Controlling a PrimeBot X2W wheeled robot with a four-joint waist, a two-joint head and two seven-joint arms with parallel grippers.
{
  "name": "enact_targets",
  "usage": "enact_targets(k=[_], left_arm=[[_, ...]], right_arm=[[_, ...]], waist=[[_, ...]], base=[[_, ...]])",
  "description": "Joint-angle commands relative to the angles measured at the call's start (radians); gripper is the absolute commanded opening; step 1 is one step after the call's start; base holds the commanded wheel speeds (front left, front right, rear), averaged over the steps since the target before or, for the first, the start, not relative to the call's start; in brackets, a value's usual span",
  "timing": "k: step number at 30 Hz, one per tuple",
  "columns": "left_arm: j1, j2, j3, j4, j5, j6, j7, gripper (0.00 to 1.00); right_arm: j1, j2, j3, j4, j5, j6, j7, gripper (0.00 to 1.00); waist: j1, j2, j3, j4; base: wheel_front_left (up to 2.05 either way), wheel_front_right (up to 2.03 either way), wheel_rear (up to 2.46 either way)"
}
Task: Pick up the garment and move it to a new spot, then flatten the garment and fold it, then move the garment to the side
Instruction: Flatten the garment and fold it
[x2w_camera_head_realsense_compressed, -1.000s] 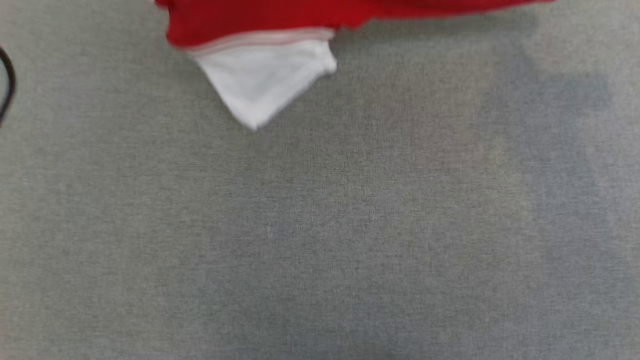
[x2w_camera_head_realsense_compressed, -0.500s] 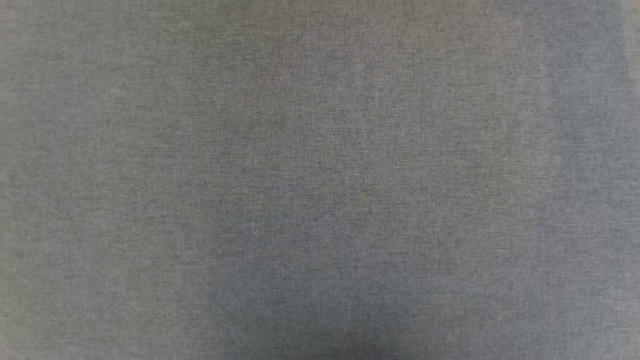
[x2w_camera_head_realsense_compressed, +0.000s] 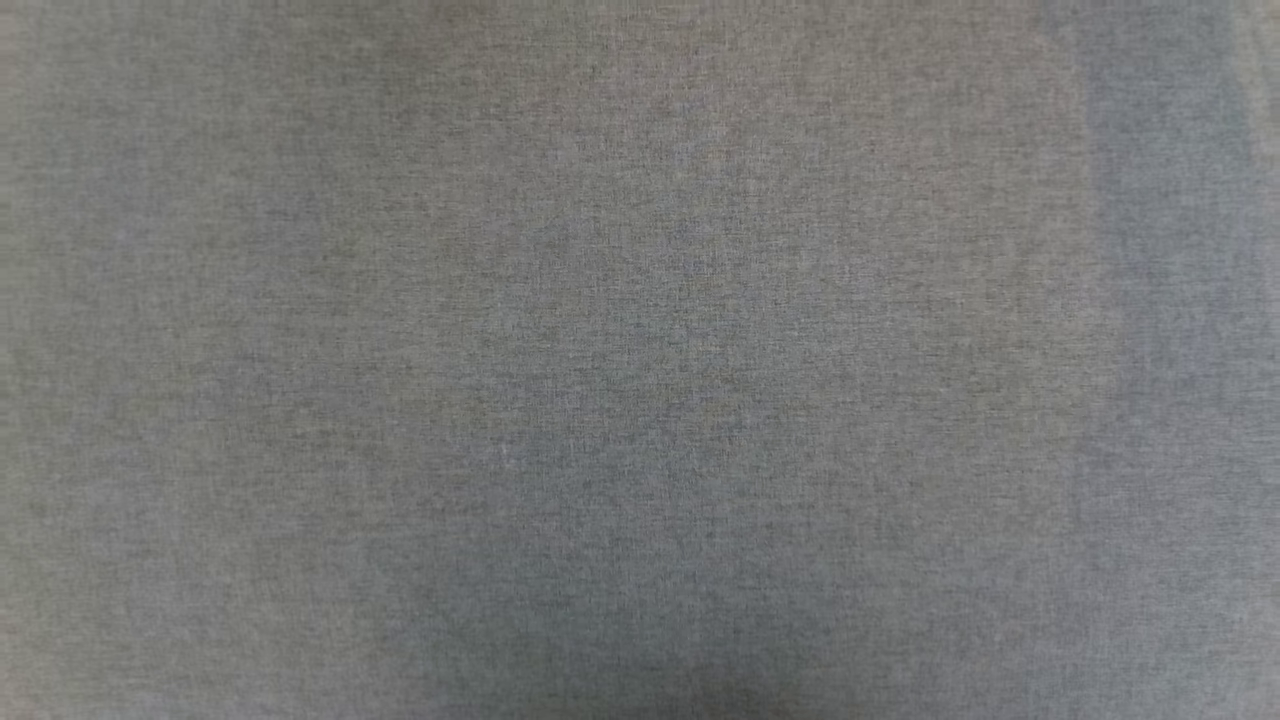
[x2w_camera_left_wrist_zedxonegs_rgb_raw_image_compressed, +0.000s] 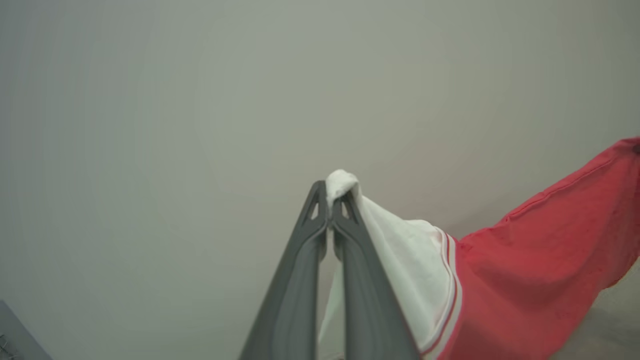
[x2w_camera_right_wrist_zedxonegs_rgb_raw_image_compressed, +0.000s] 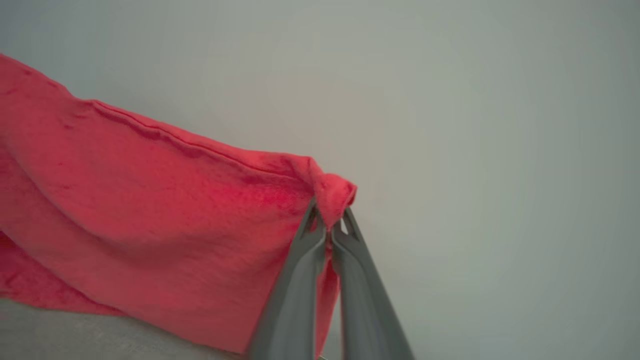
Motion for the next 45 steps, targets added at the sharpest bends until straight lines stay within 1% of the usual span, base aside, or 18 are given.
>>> enact_targets(k=[1, 5, 9, 13, 15, 17, 22, 26, 33, 36, 39, 45], left_arm=[[0.044, 0.011, -0.012, -0.004, -0.013, -0.003, -0.012, 0.00], [0.140, 0.015, -0.033, -0.027, -0.037, 0.000, -0.027, 0.00], [0.263, 0.018, -0.037, -0.072, -0.059, 0.024, -0.035, 0.00], [0.427, 0.051, -0.034, -0.142, -0.091, 0.053, -0.039, 0.00], [0.517, 0.076, -0.028, -0.180, -0.103, 0.075, -0.042, 0.00], [0.617, 0.088, -0.023, -0.225, -0.118, 0.097, -0.044, 0.00], [0.868, 0.090, -0.004, -0.343, -0.148, 0.165, -0.046, 0.00], [1.062, 0.090, 0.005, -0.415, -0.155, 0.200, -0.046, 0.00], [1.344, 0.110, -0.010, -0.478, -0.162, 0.235, -0.046, 0.00], [1.436, 0.104, -0.023, -0.496, -0.173, 0.247, -0.046, 0.00], [1.514, 0.091, -0.020, -0.501, -0.177, 0.267, -0.046, 0.00], [1.644, 0.061, -0.003, -0.496, -0.205, 0.283, -0.046, 0.00]], right_arm=[[0.042, 0.000, 0.018, 0.001, 0.019, -0.001, -0.017, 0.00], [0.139, -0.027, 0.080, -0.023, 0.065, -0.001, -0.039, 0.00], [0.243, -0.060, 0.133, -0.053, 0.124, -0.001, -0.038, 0.00], [0.363, -0.098, 0.185, -0.103, 0.184, -0.001, -0.031, 0.00], [0.430, -0.116, 0.213, -0.132, 0.207, -0.001, -0.027, 0.00], [0.500, -0.140, 0.232, -0.164, 0.230, -0.001, -0.027, 0.00], [0.683, -0.184, 0.248, -0.235, 0.283, -0.001, -0.034, 0.00], [0.825, -0.216, 0.236, -0.280, 0.318, -0.001, -0.044, 0.00], [1.074, -0.260, 0.190, -0.340, 0.357, -0.001, -0.040, 0.00], [1.172, -0.273, 0.157, -0.361, 0.367, -0.001, -0.041, 0.00], [1.279, -0.274, 0.111, -0.384, 0.376, -0.001, -0.028, 0.00], [1.488, -0.270, 0.035, -0.462, 0.397, -0.001, 0.032, 0.00]], waist=[[-0.0001, 0.0000, -0.028, 0.004], [-0.0001, 0.0000, -0.085, 0.013], [-0.0001, 0.0000, -0.162, 0.021], [-0.0001, 0.0000, -0.240, 0.024], [-0.0001, 0.0000, -0.276, 0.025], [-0.0001, 0.0000, -0.308, 0.034], [-0.0001, 0.0000, -0.383, 0.050], [-0.0001, 0.0000, -0.436, 0.056], [-0.0001, 0.0000, -0.517, 0.066], [-0.0001, 0.0000, -0.543, 0.071], [-0.0001, 0.0000, -0.569, 0.077], [-0.0001, 0.0000, -0.617, 0.077]], base=[[0.00, 0.00, 0.00], [0.00, 0.00, 0.00], [0.00, 0.00, 0.00], [0.00, 0.00, 0.00], [0.00, 0.00, 0.00], [0.00, 0.00, 0.00], [0.00, 0.00, 0.00], [0.00, 0.00, 0.00], [0.00, 0.00, 0.00], [0.00, 0.00, 0.00], [0.00, 0.00, 0.00], [0.00, 0.00, 0.00]])
